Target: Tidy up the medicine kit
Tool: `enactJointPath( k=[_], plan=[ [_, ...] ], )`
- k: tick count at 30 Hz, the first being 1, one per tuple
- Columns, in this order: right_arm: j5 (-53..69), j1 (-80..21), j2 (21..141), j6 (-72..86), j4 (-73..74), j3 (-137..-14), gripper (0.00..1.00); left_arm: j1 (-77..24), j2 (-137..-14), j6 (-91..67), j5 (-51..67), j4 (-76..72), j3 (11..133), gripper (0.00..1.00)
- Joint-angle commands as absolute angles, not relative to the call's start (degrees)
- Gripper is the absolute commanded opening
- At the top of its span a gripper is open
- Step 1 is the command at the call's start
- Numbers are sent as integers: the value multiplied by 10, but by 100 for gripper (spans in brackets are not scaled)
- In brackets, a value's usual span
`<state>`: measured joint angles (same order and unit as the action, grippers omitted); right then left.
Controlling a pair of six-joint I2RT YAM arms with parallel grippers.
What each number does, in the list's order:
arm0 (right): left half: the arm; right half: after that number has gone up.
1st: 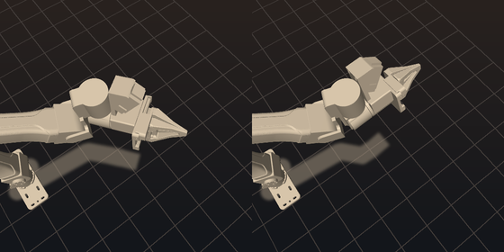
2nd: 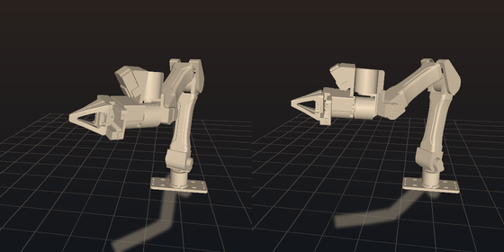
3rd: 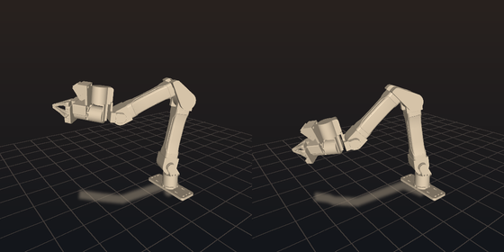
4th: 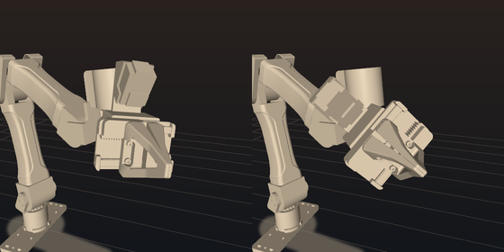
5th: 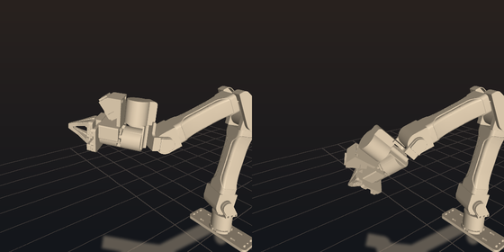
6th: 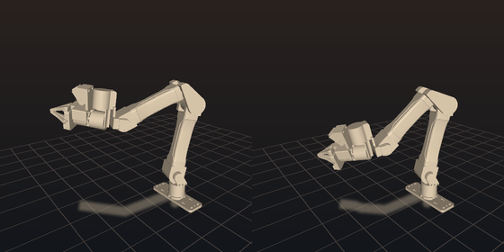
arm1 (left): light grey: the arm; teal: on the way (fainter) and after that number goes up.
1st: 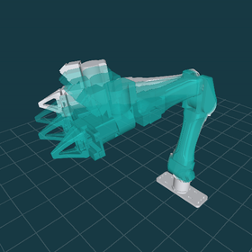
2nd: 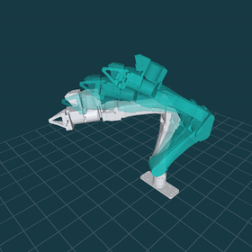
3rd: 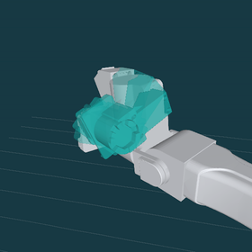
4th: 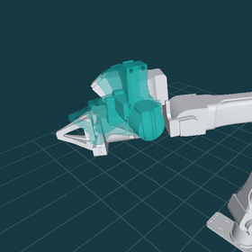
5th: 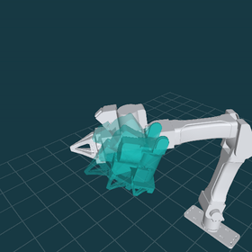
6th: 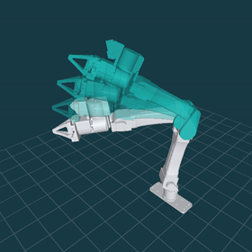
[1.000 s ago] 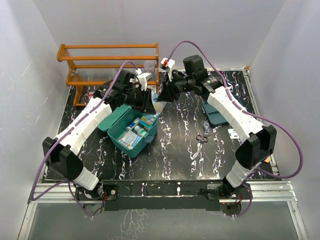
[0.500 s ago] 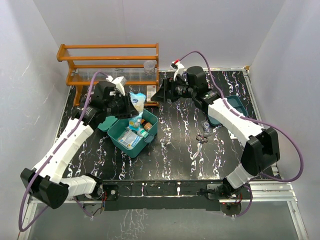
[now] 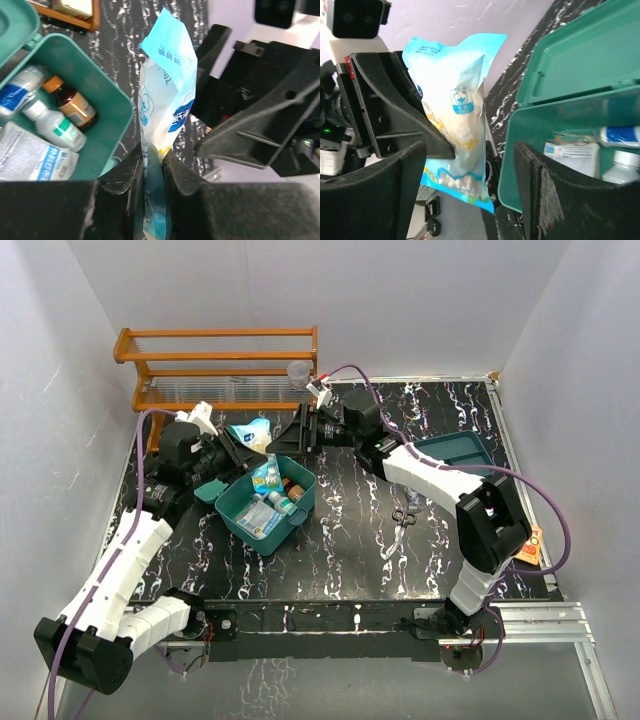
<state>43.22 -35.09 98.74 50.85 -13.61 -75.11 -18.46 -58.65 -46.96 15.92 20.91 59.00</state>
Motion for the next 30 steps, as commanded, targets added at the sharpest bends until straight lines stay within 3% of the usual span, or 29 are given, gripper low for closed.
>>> enactJointPath(
  k=[1,3,9,11,14,19,21,24,30],
  plan=[
    [459,-361,994,572,-260,-746,66,-176,-542,-522,213,106,565,14],
    [462,-362,991,605,-307,-726,58,-174,-535,-526,214,99,557,14],
    [454,-364,988,639,-347,-705,8,-172,-520,-526,220,99,540,18],
    [442,-364,987,633,-340,-706,1,-172,-513,-519,215,106,541,23],
    [420,-365,984,609,-311,-714,0,-171,-503,-505,191,132,548,31],
    [373,-372,993,487,-155,-766,0,-171,-498,-466,42,295,607,67],
    [337,-384,994,407,-69,-794,0,-171,-499,-459,-56,380,641,75],
    [303,-403,1028,334,31,-834,0,-171,-497,-441,-178,456,697,79],
    [255,-455,1079,236,169,-915,0,-171,-515,-372,-268,460,777,79]
  ],
)
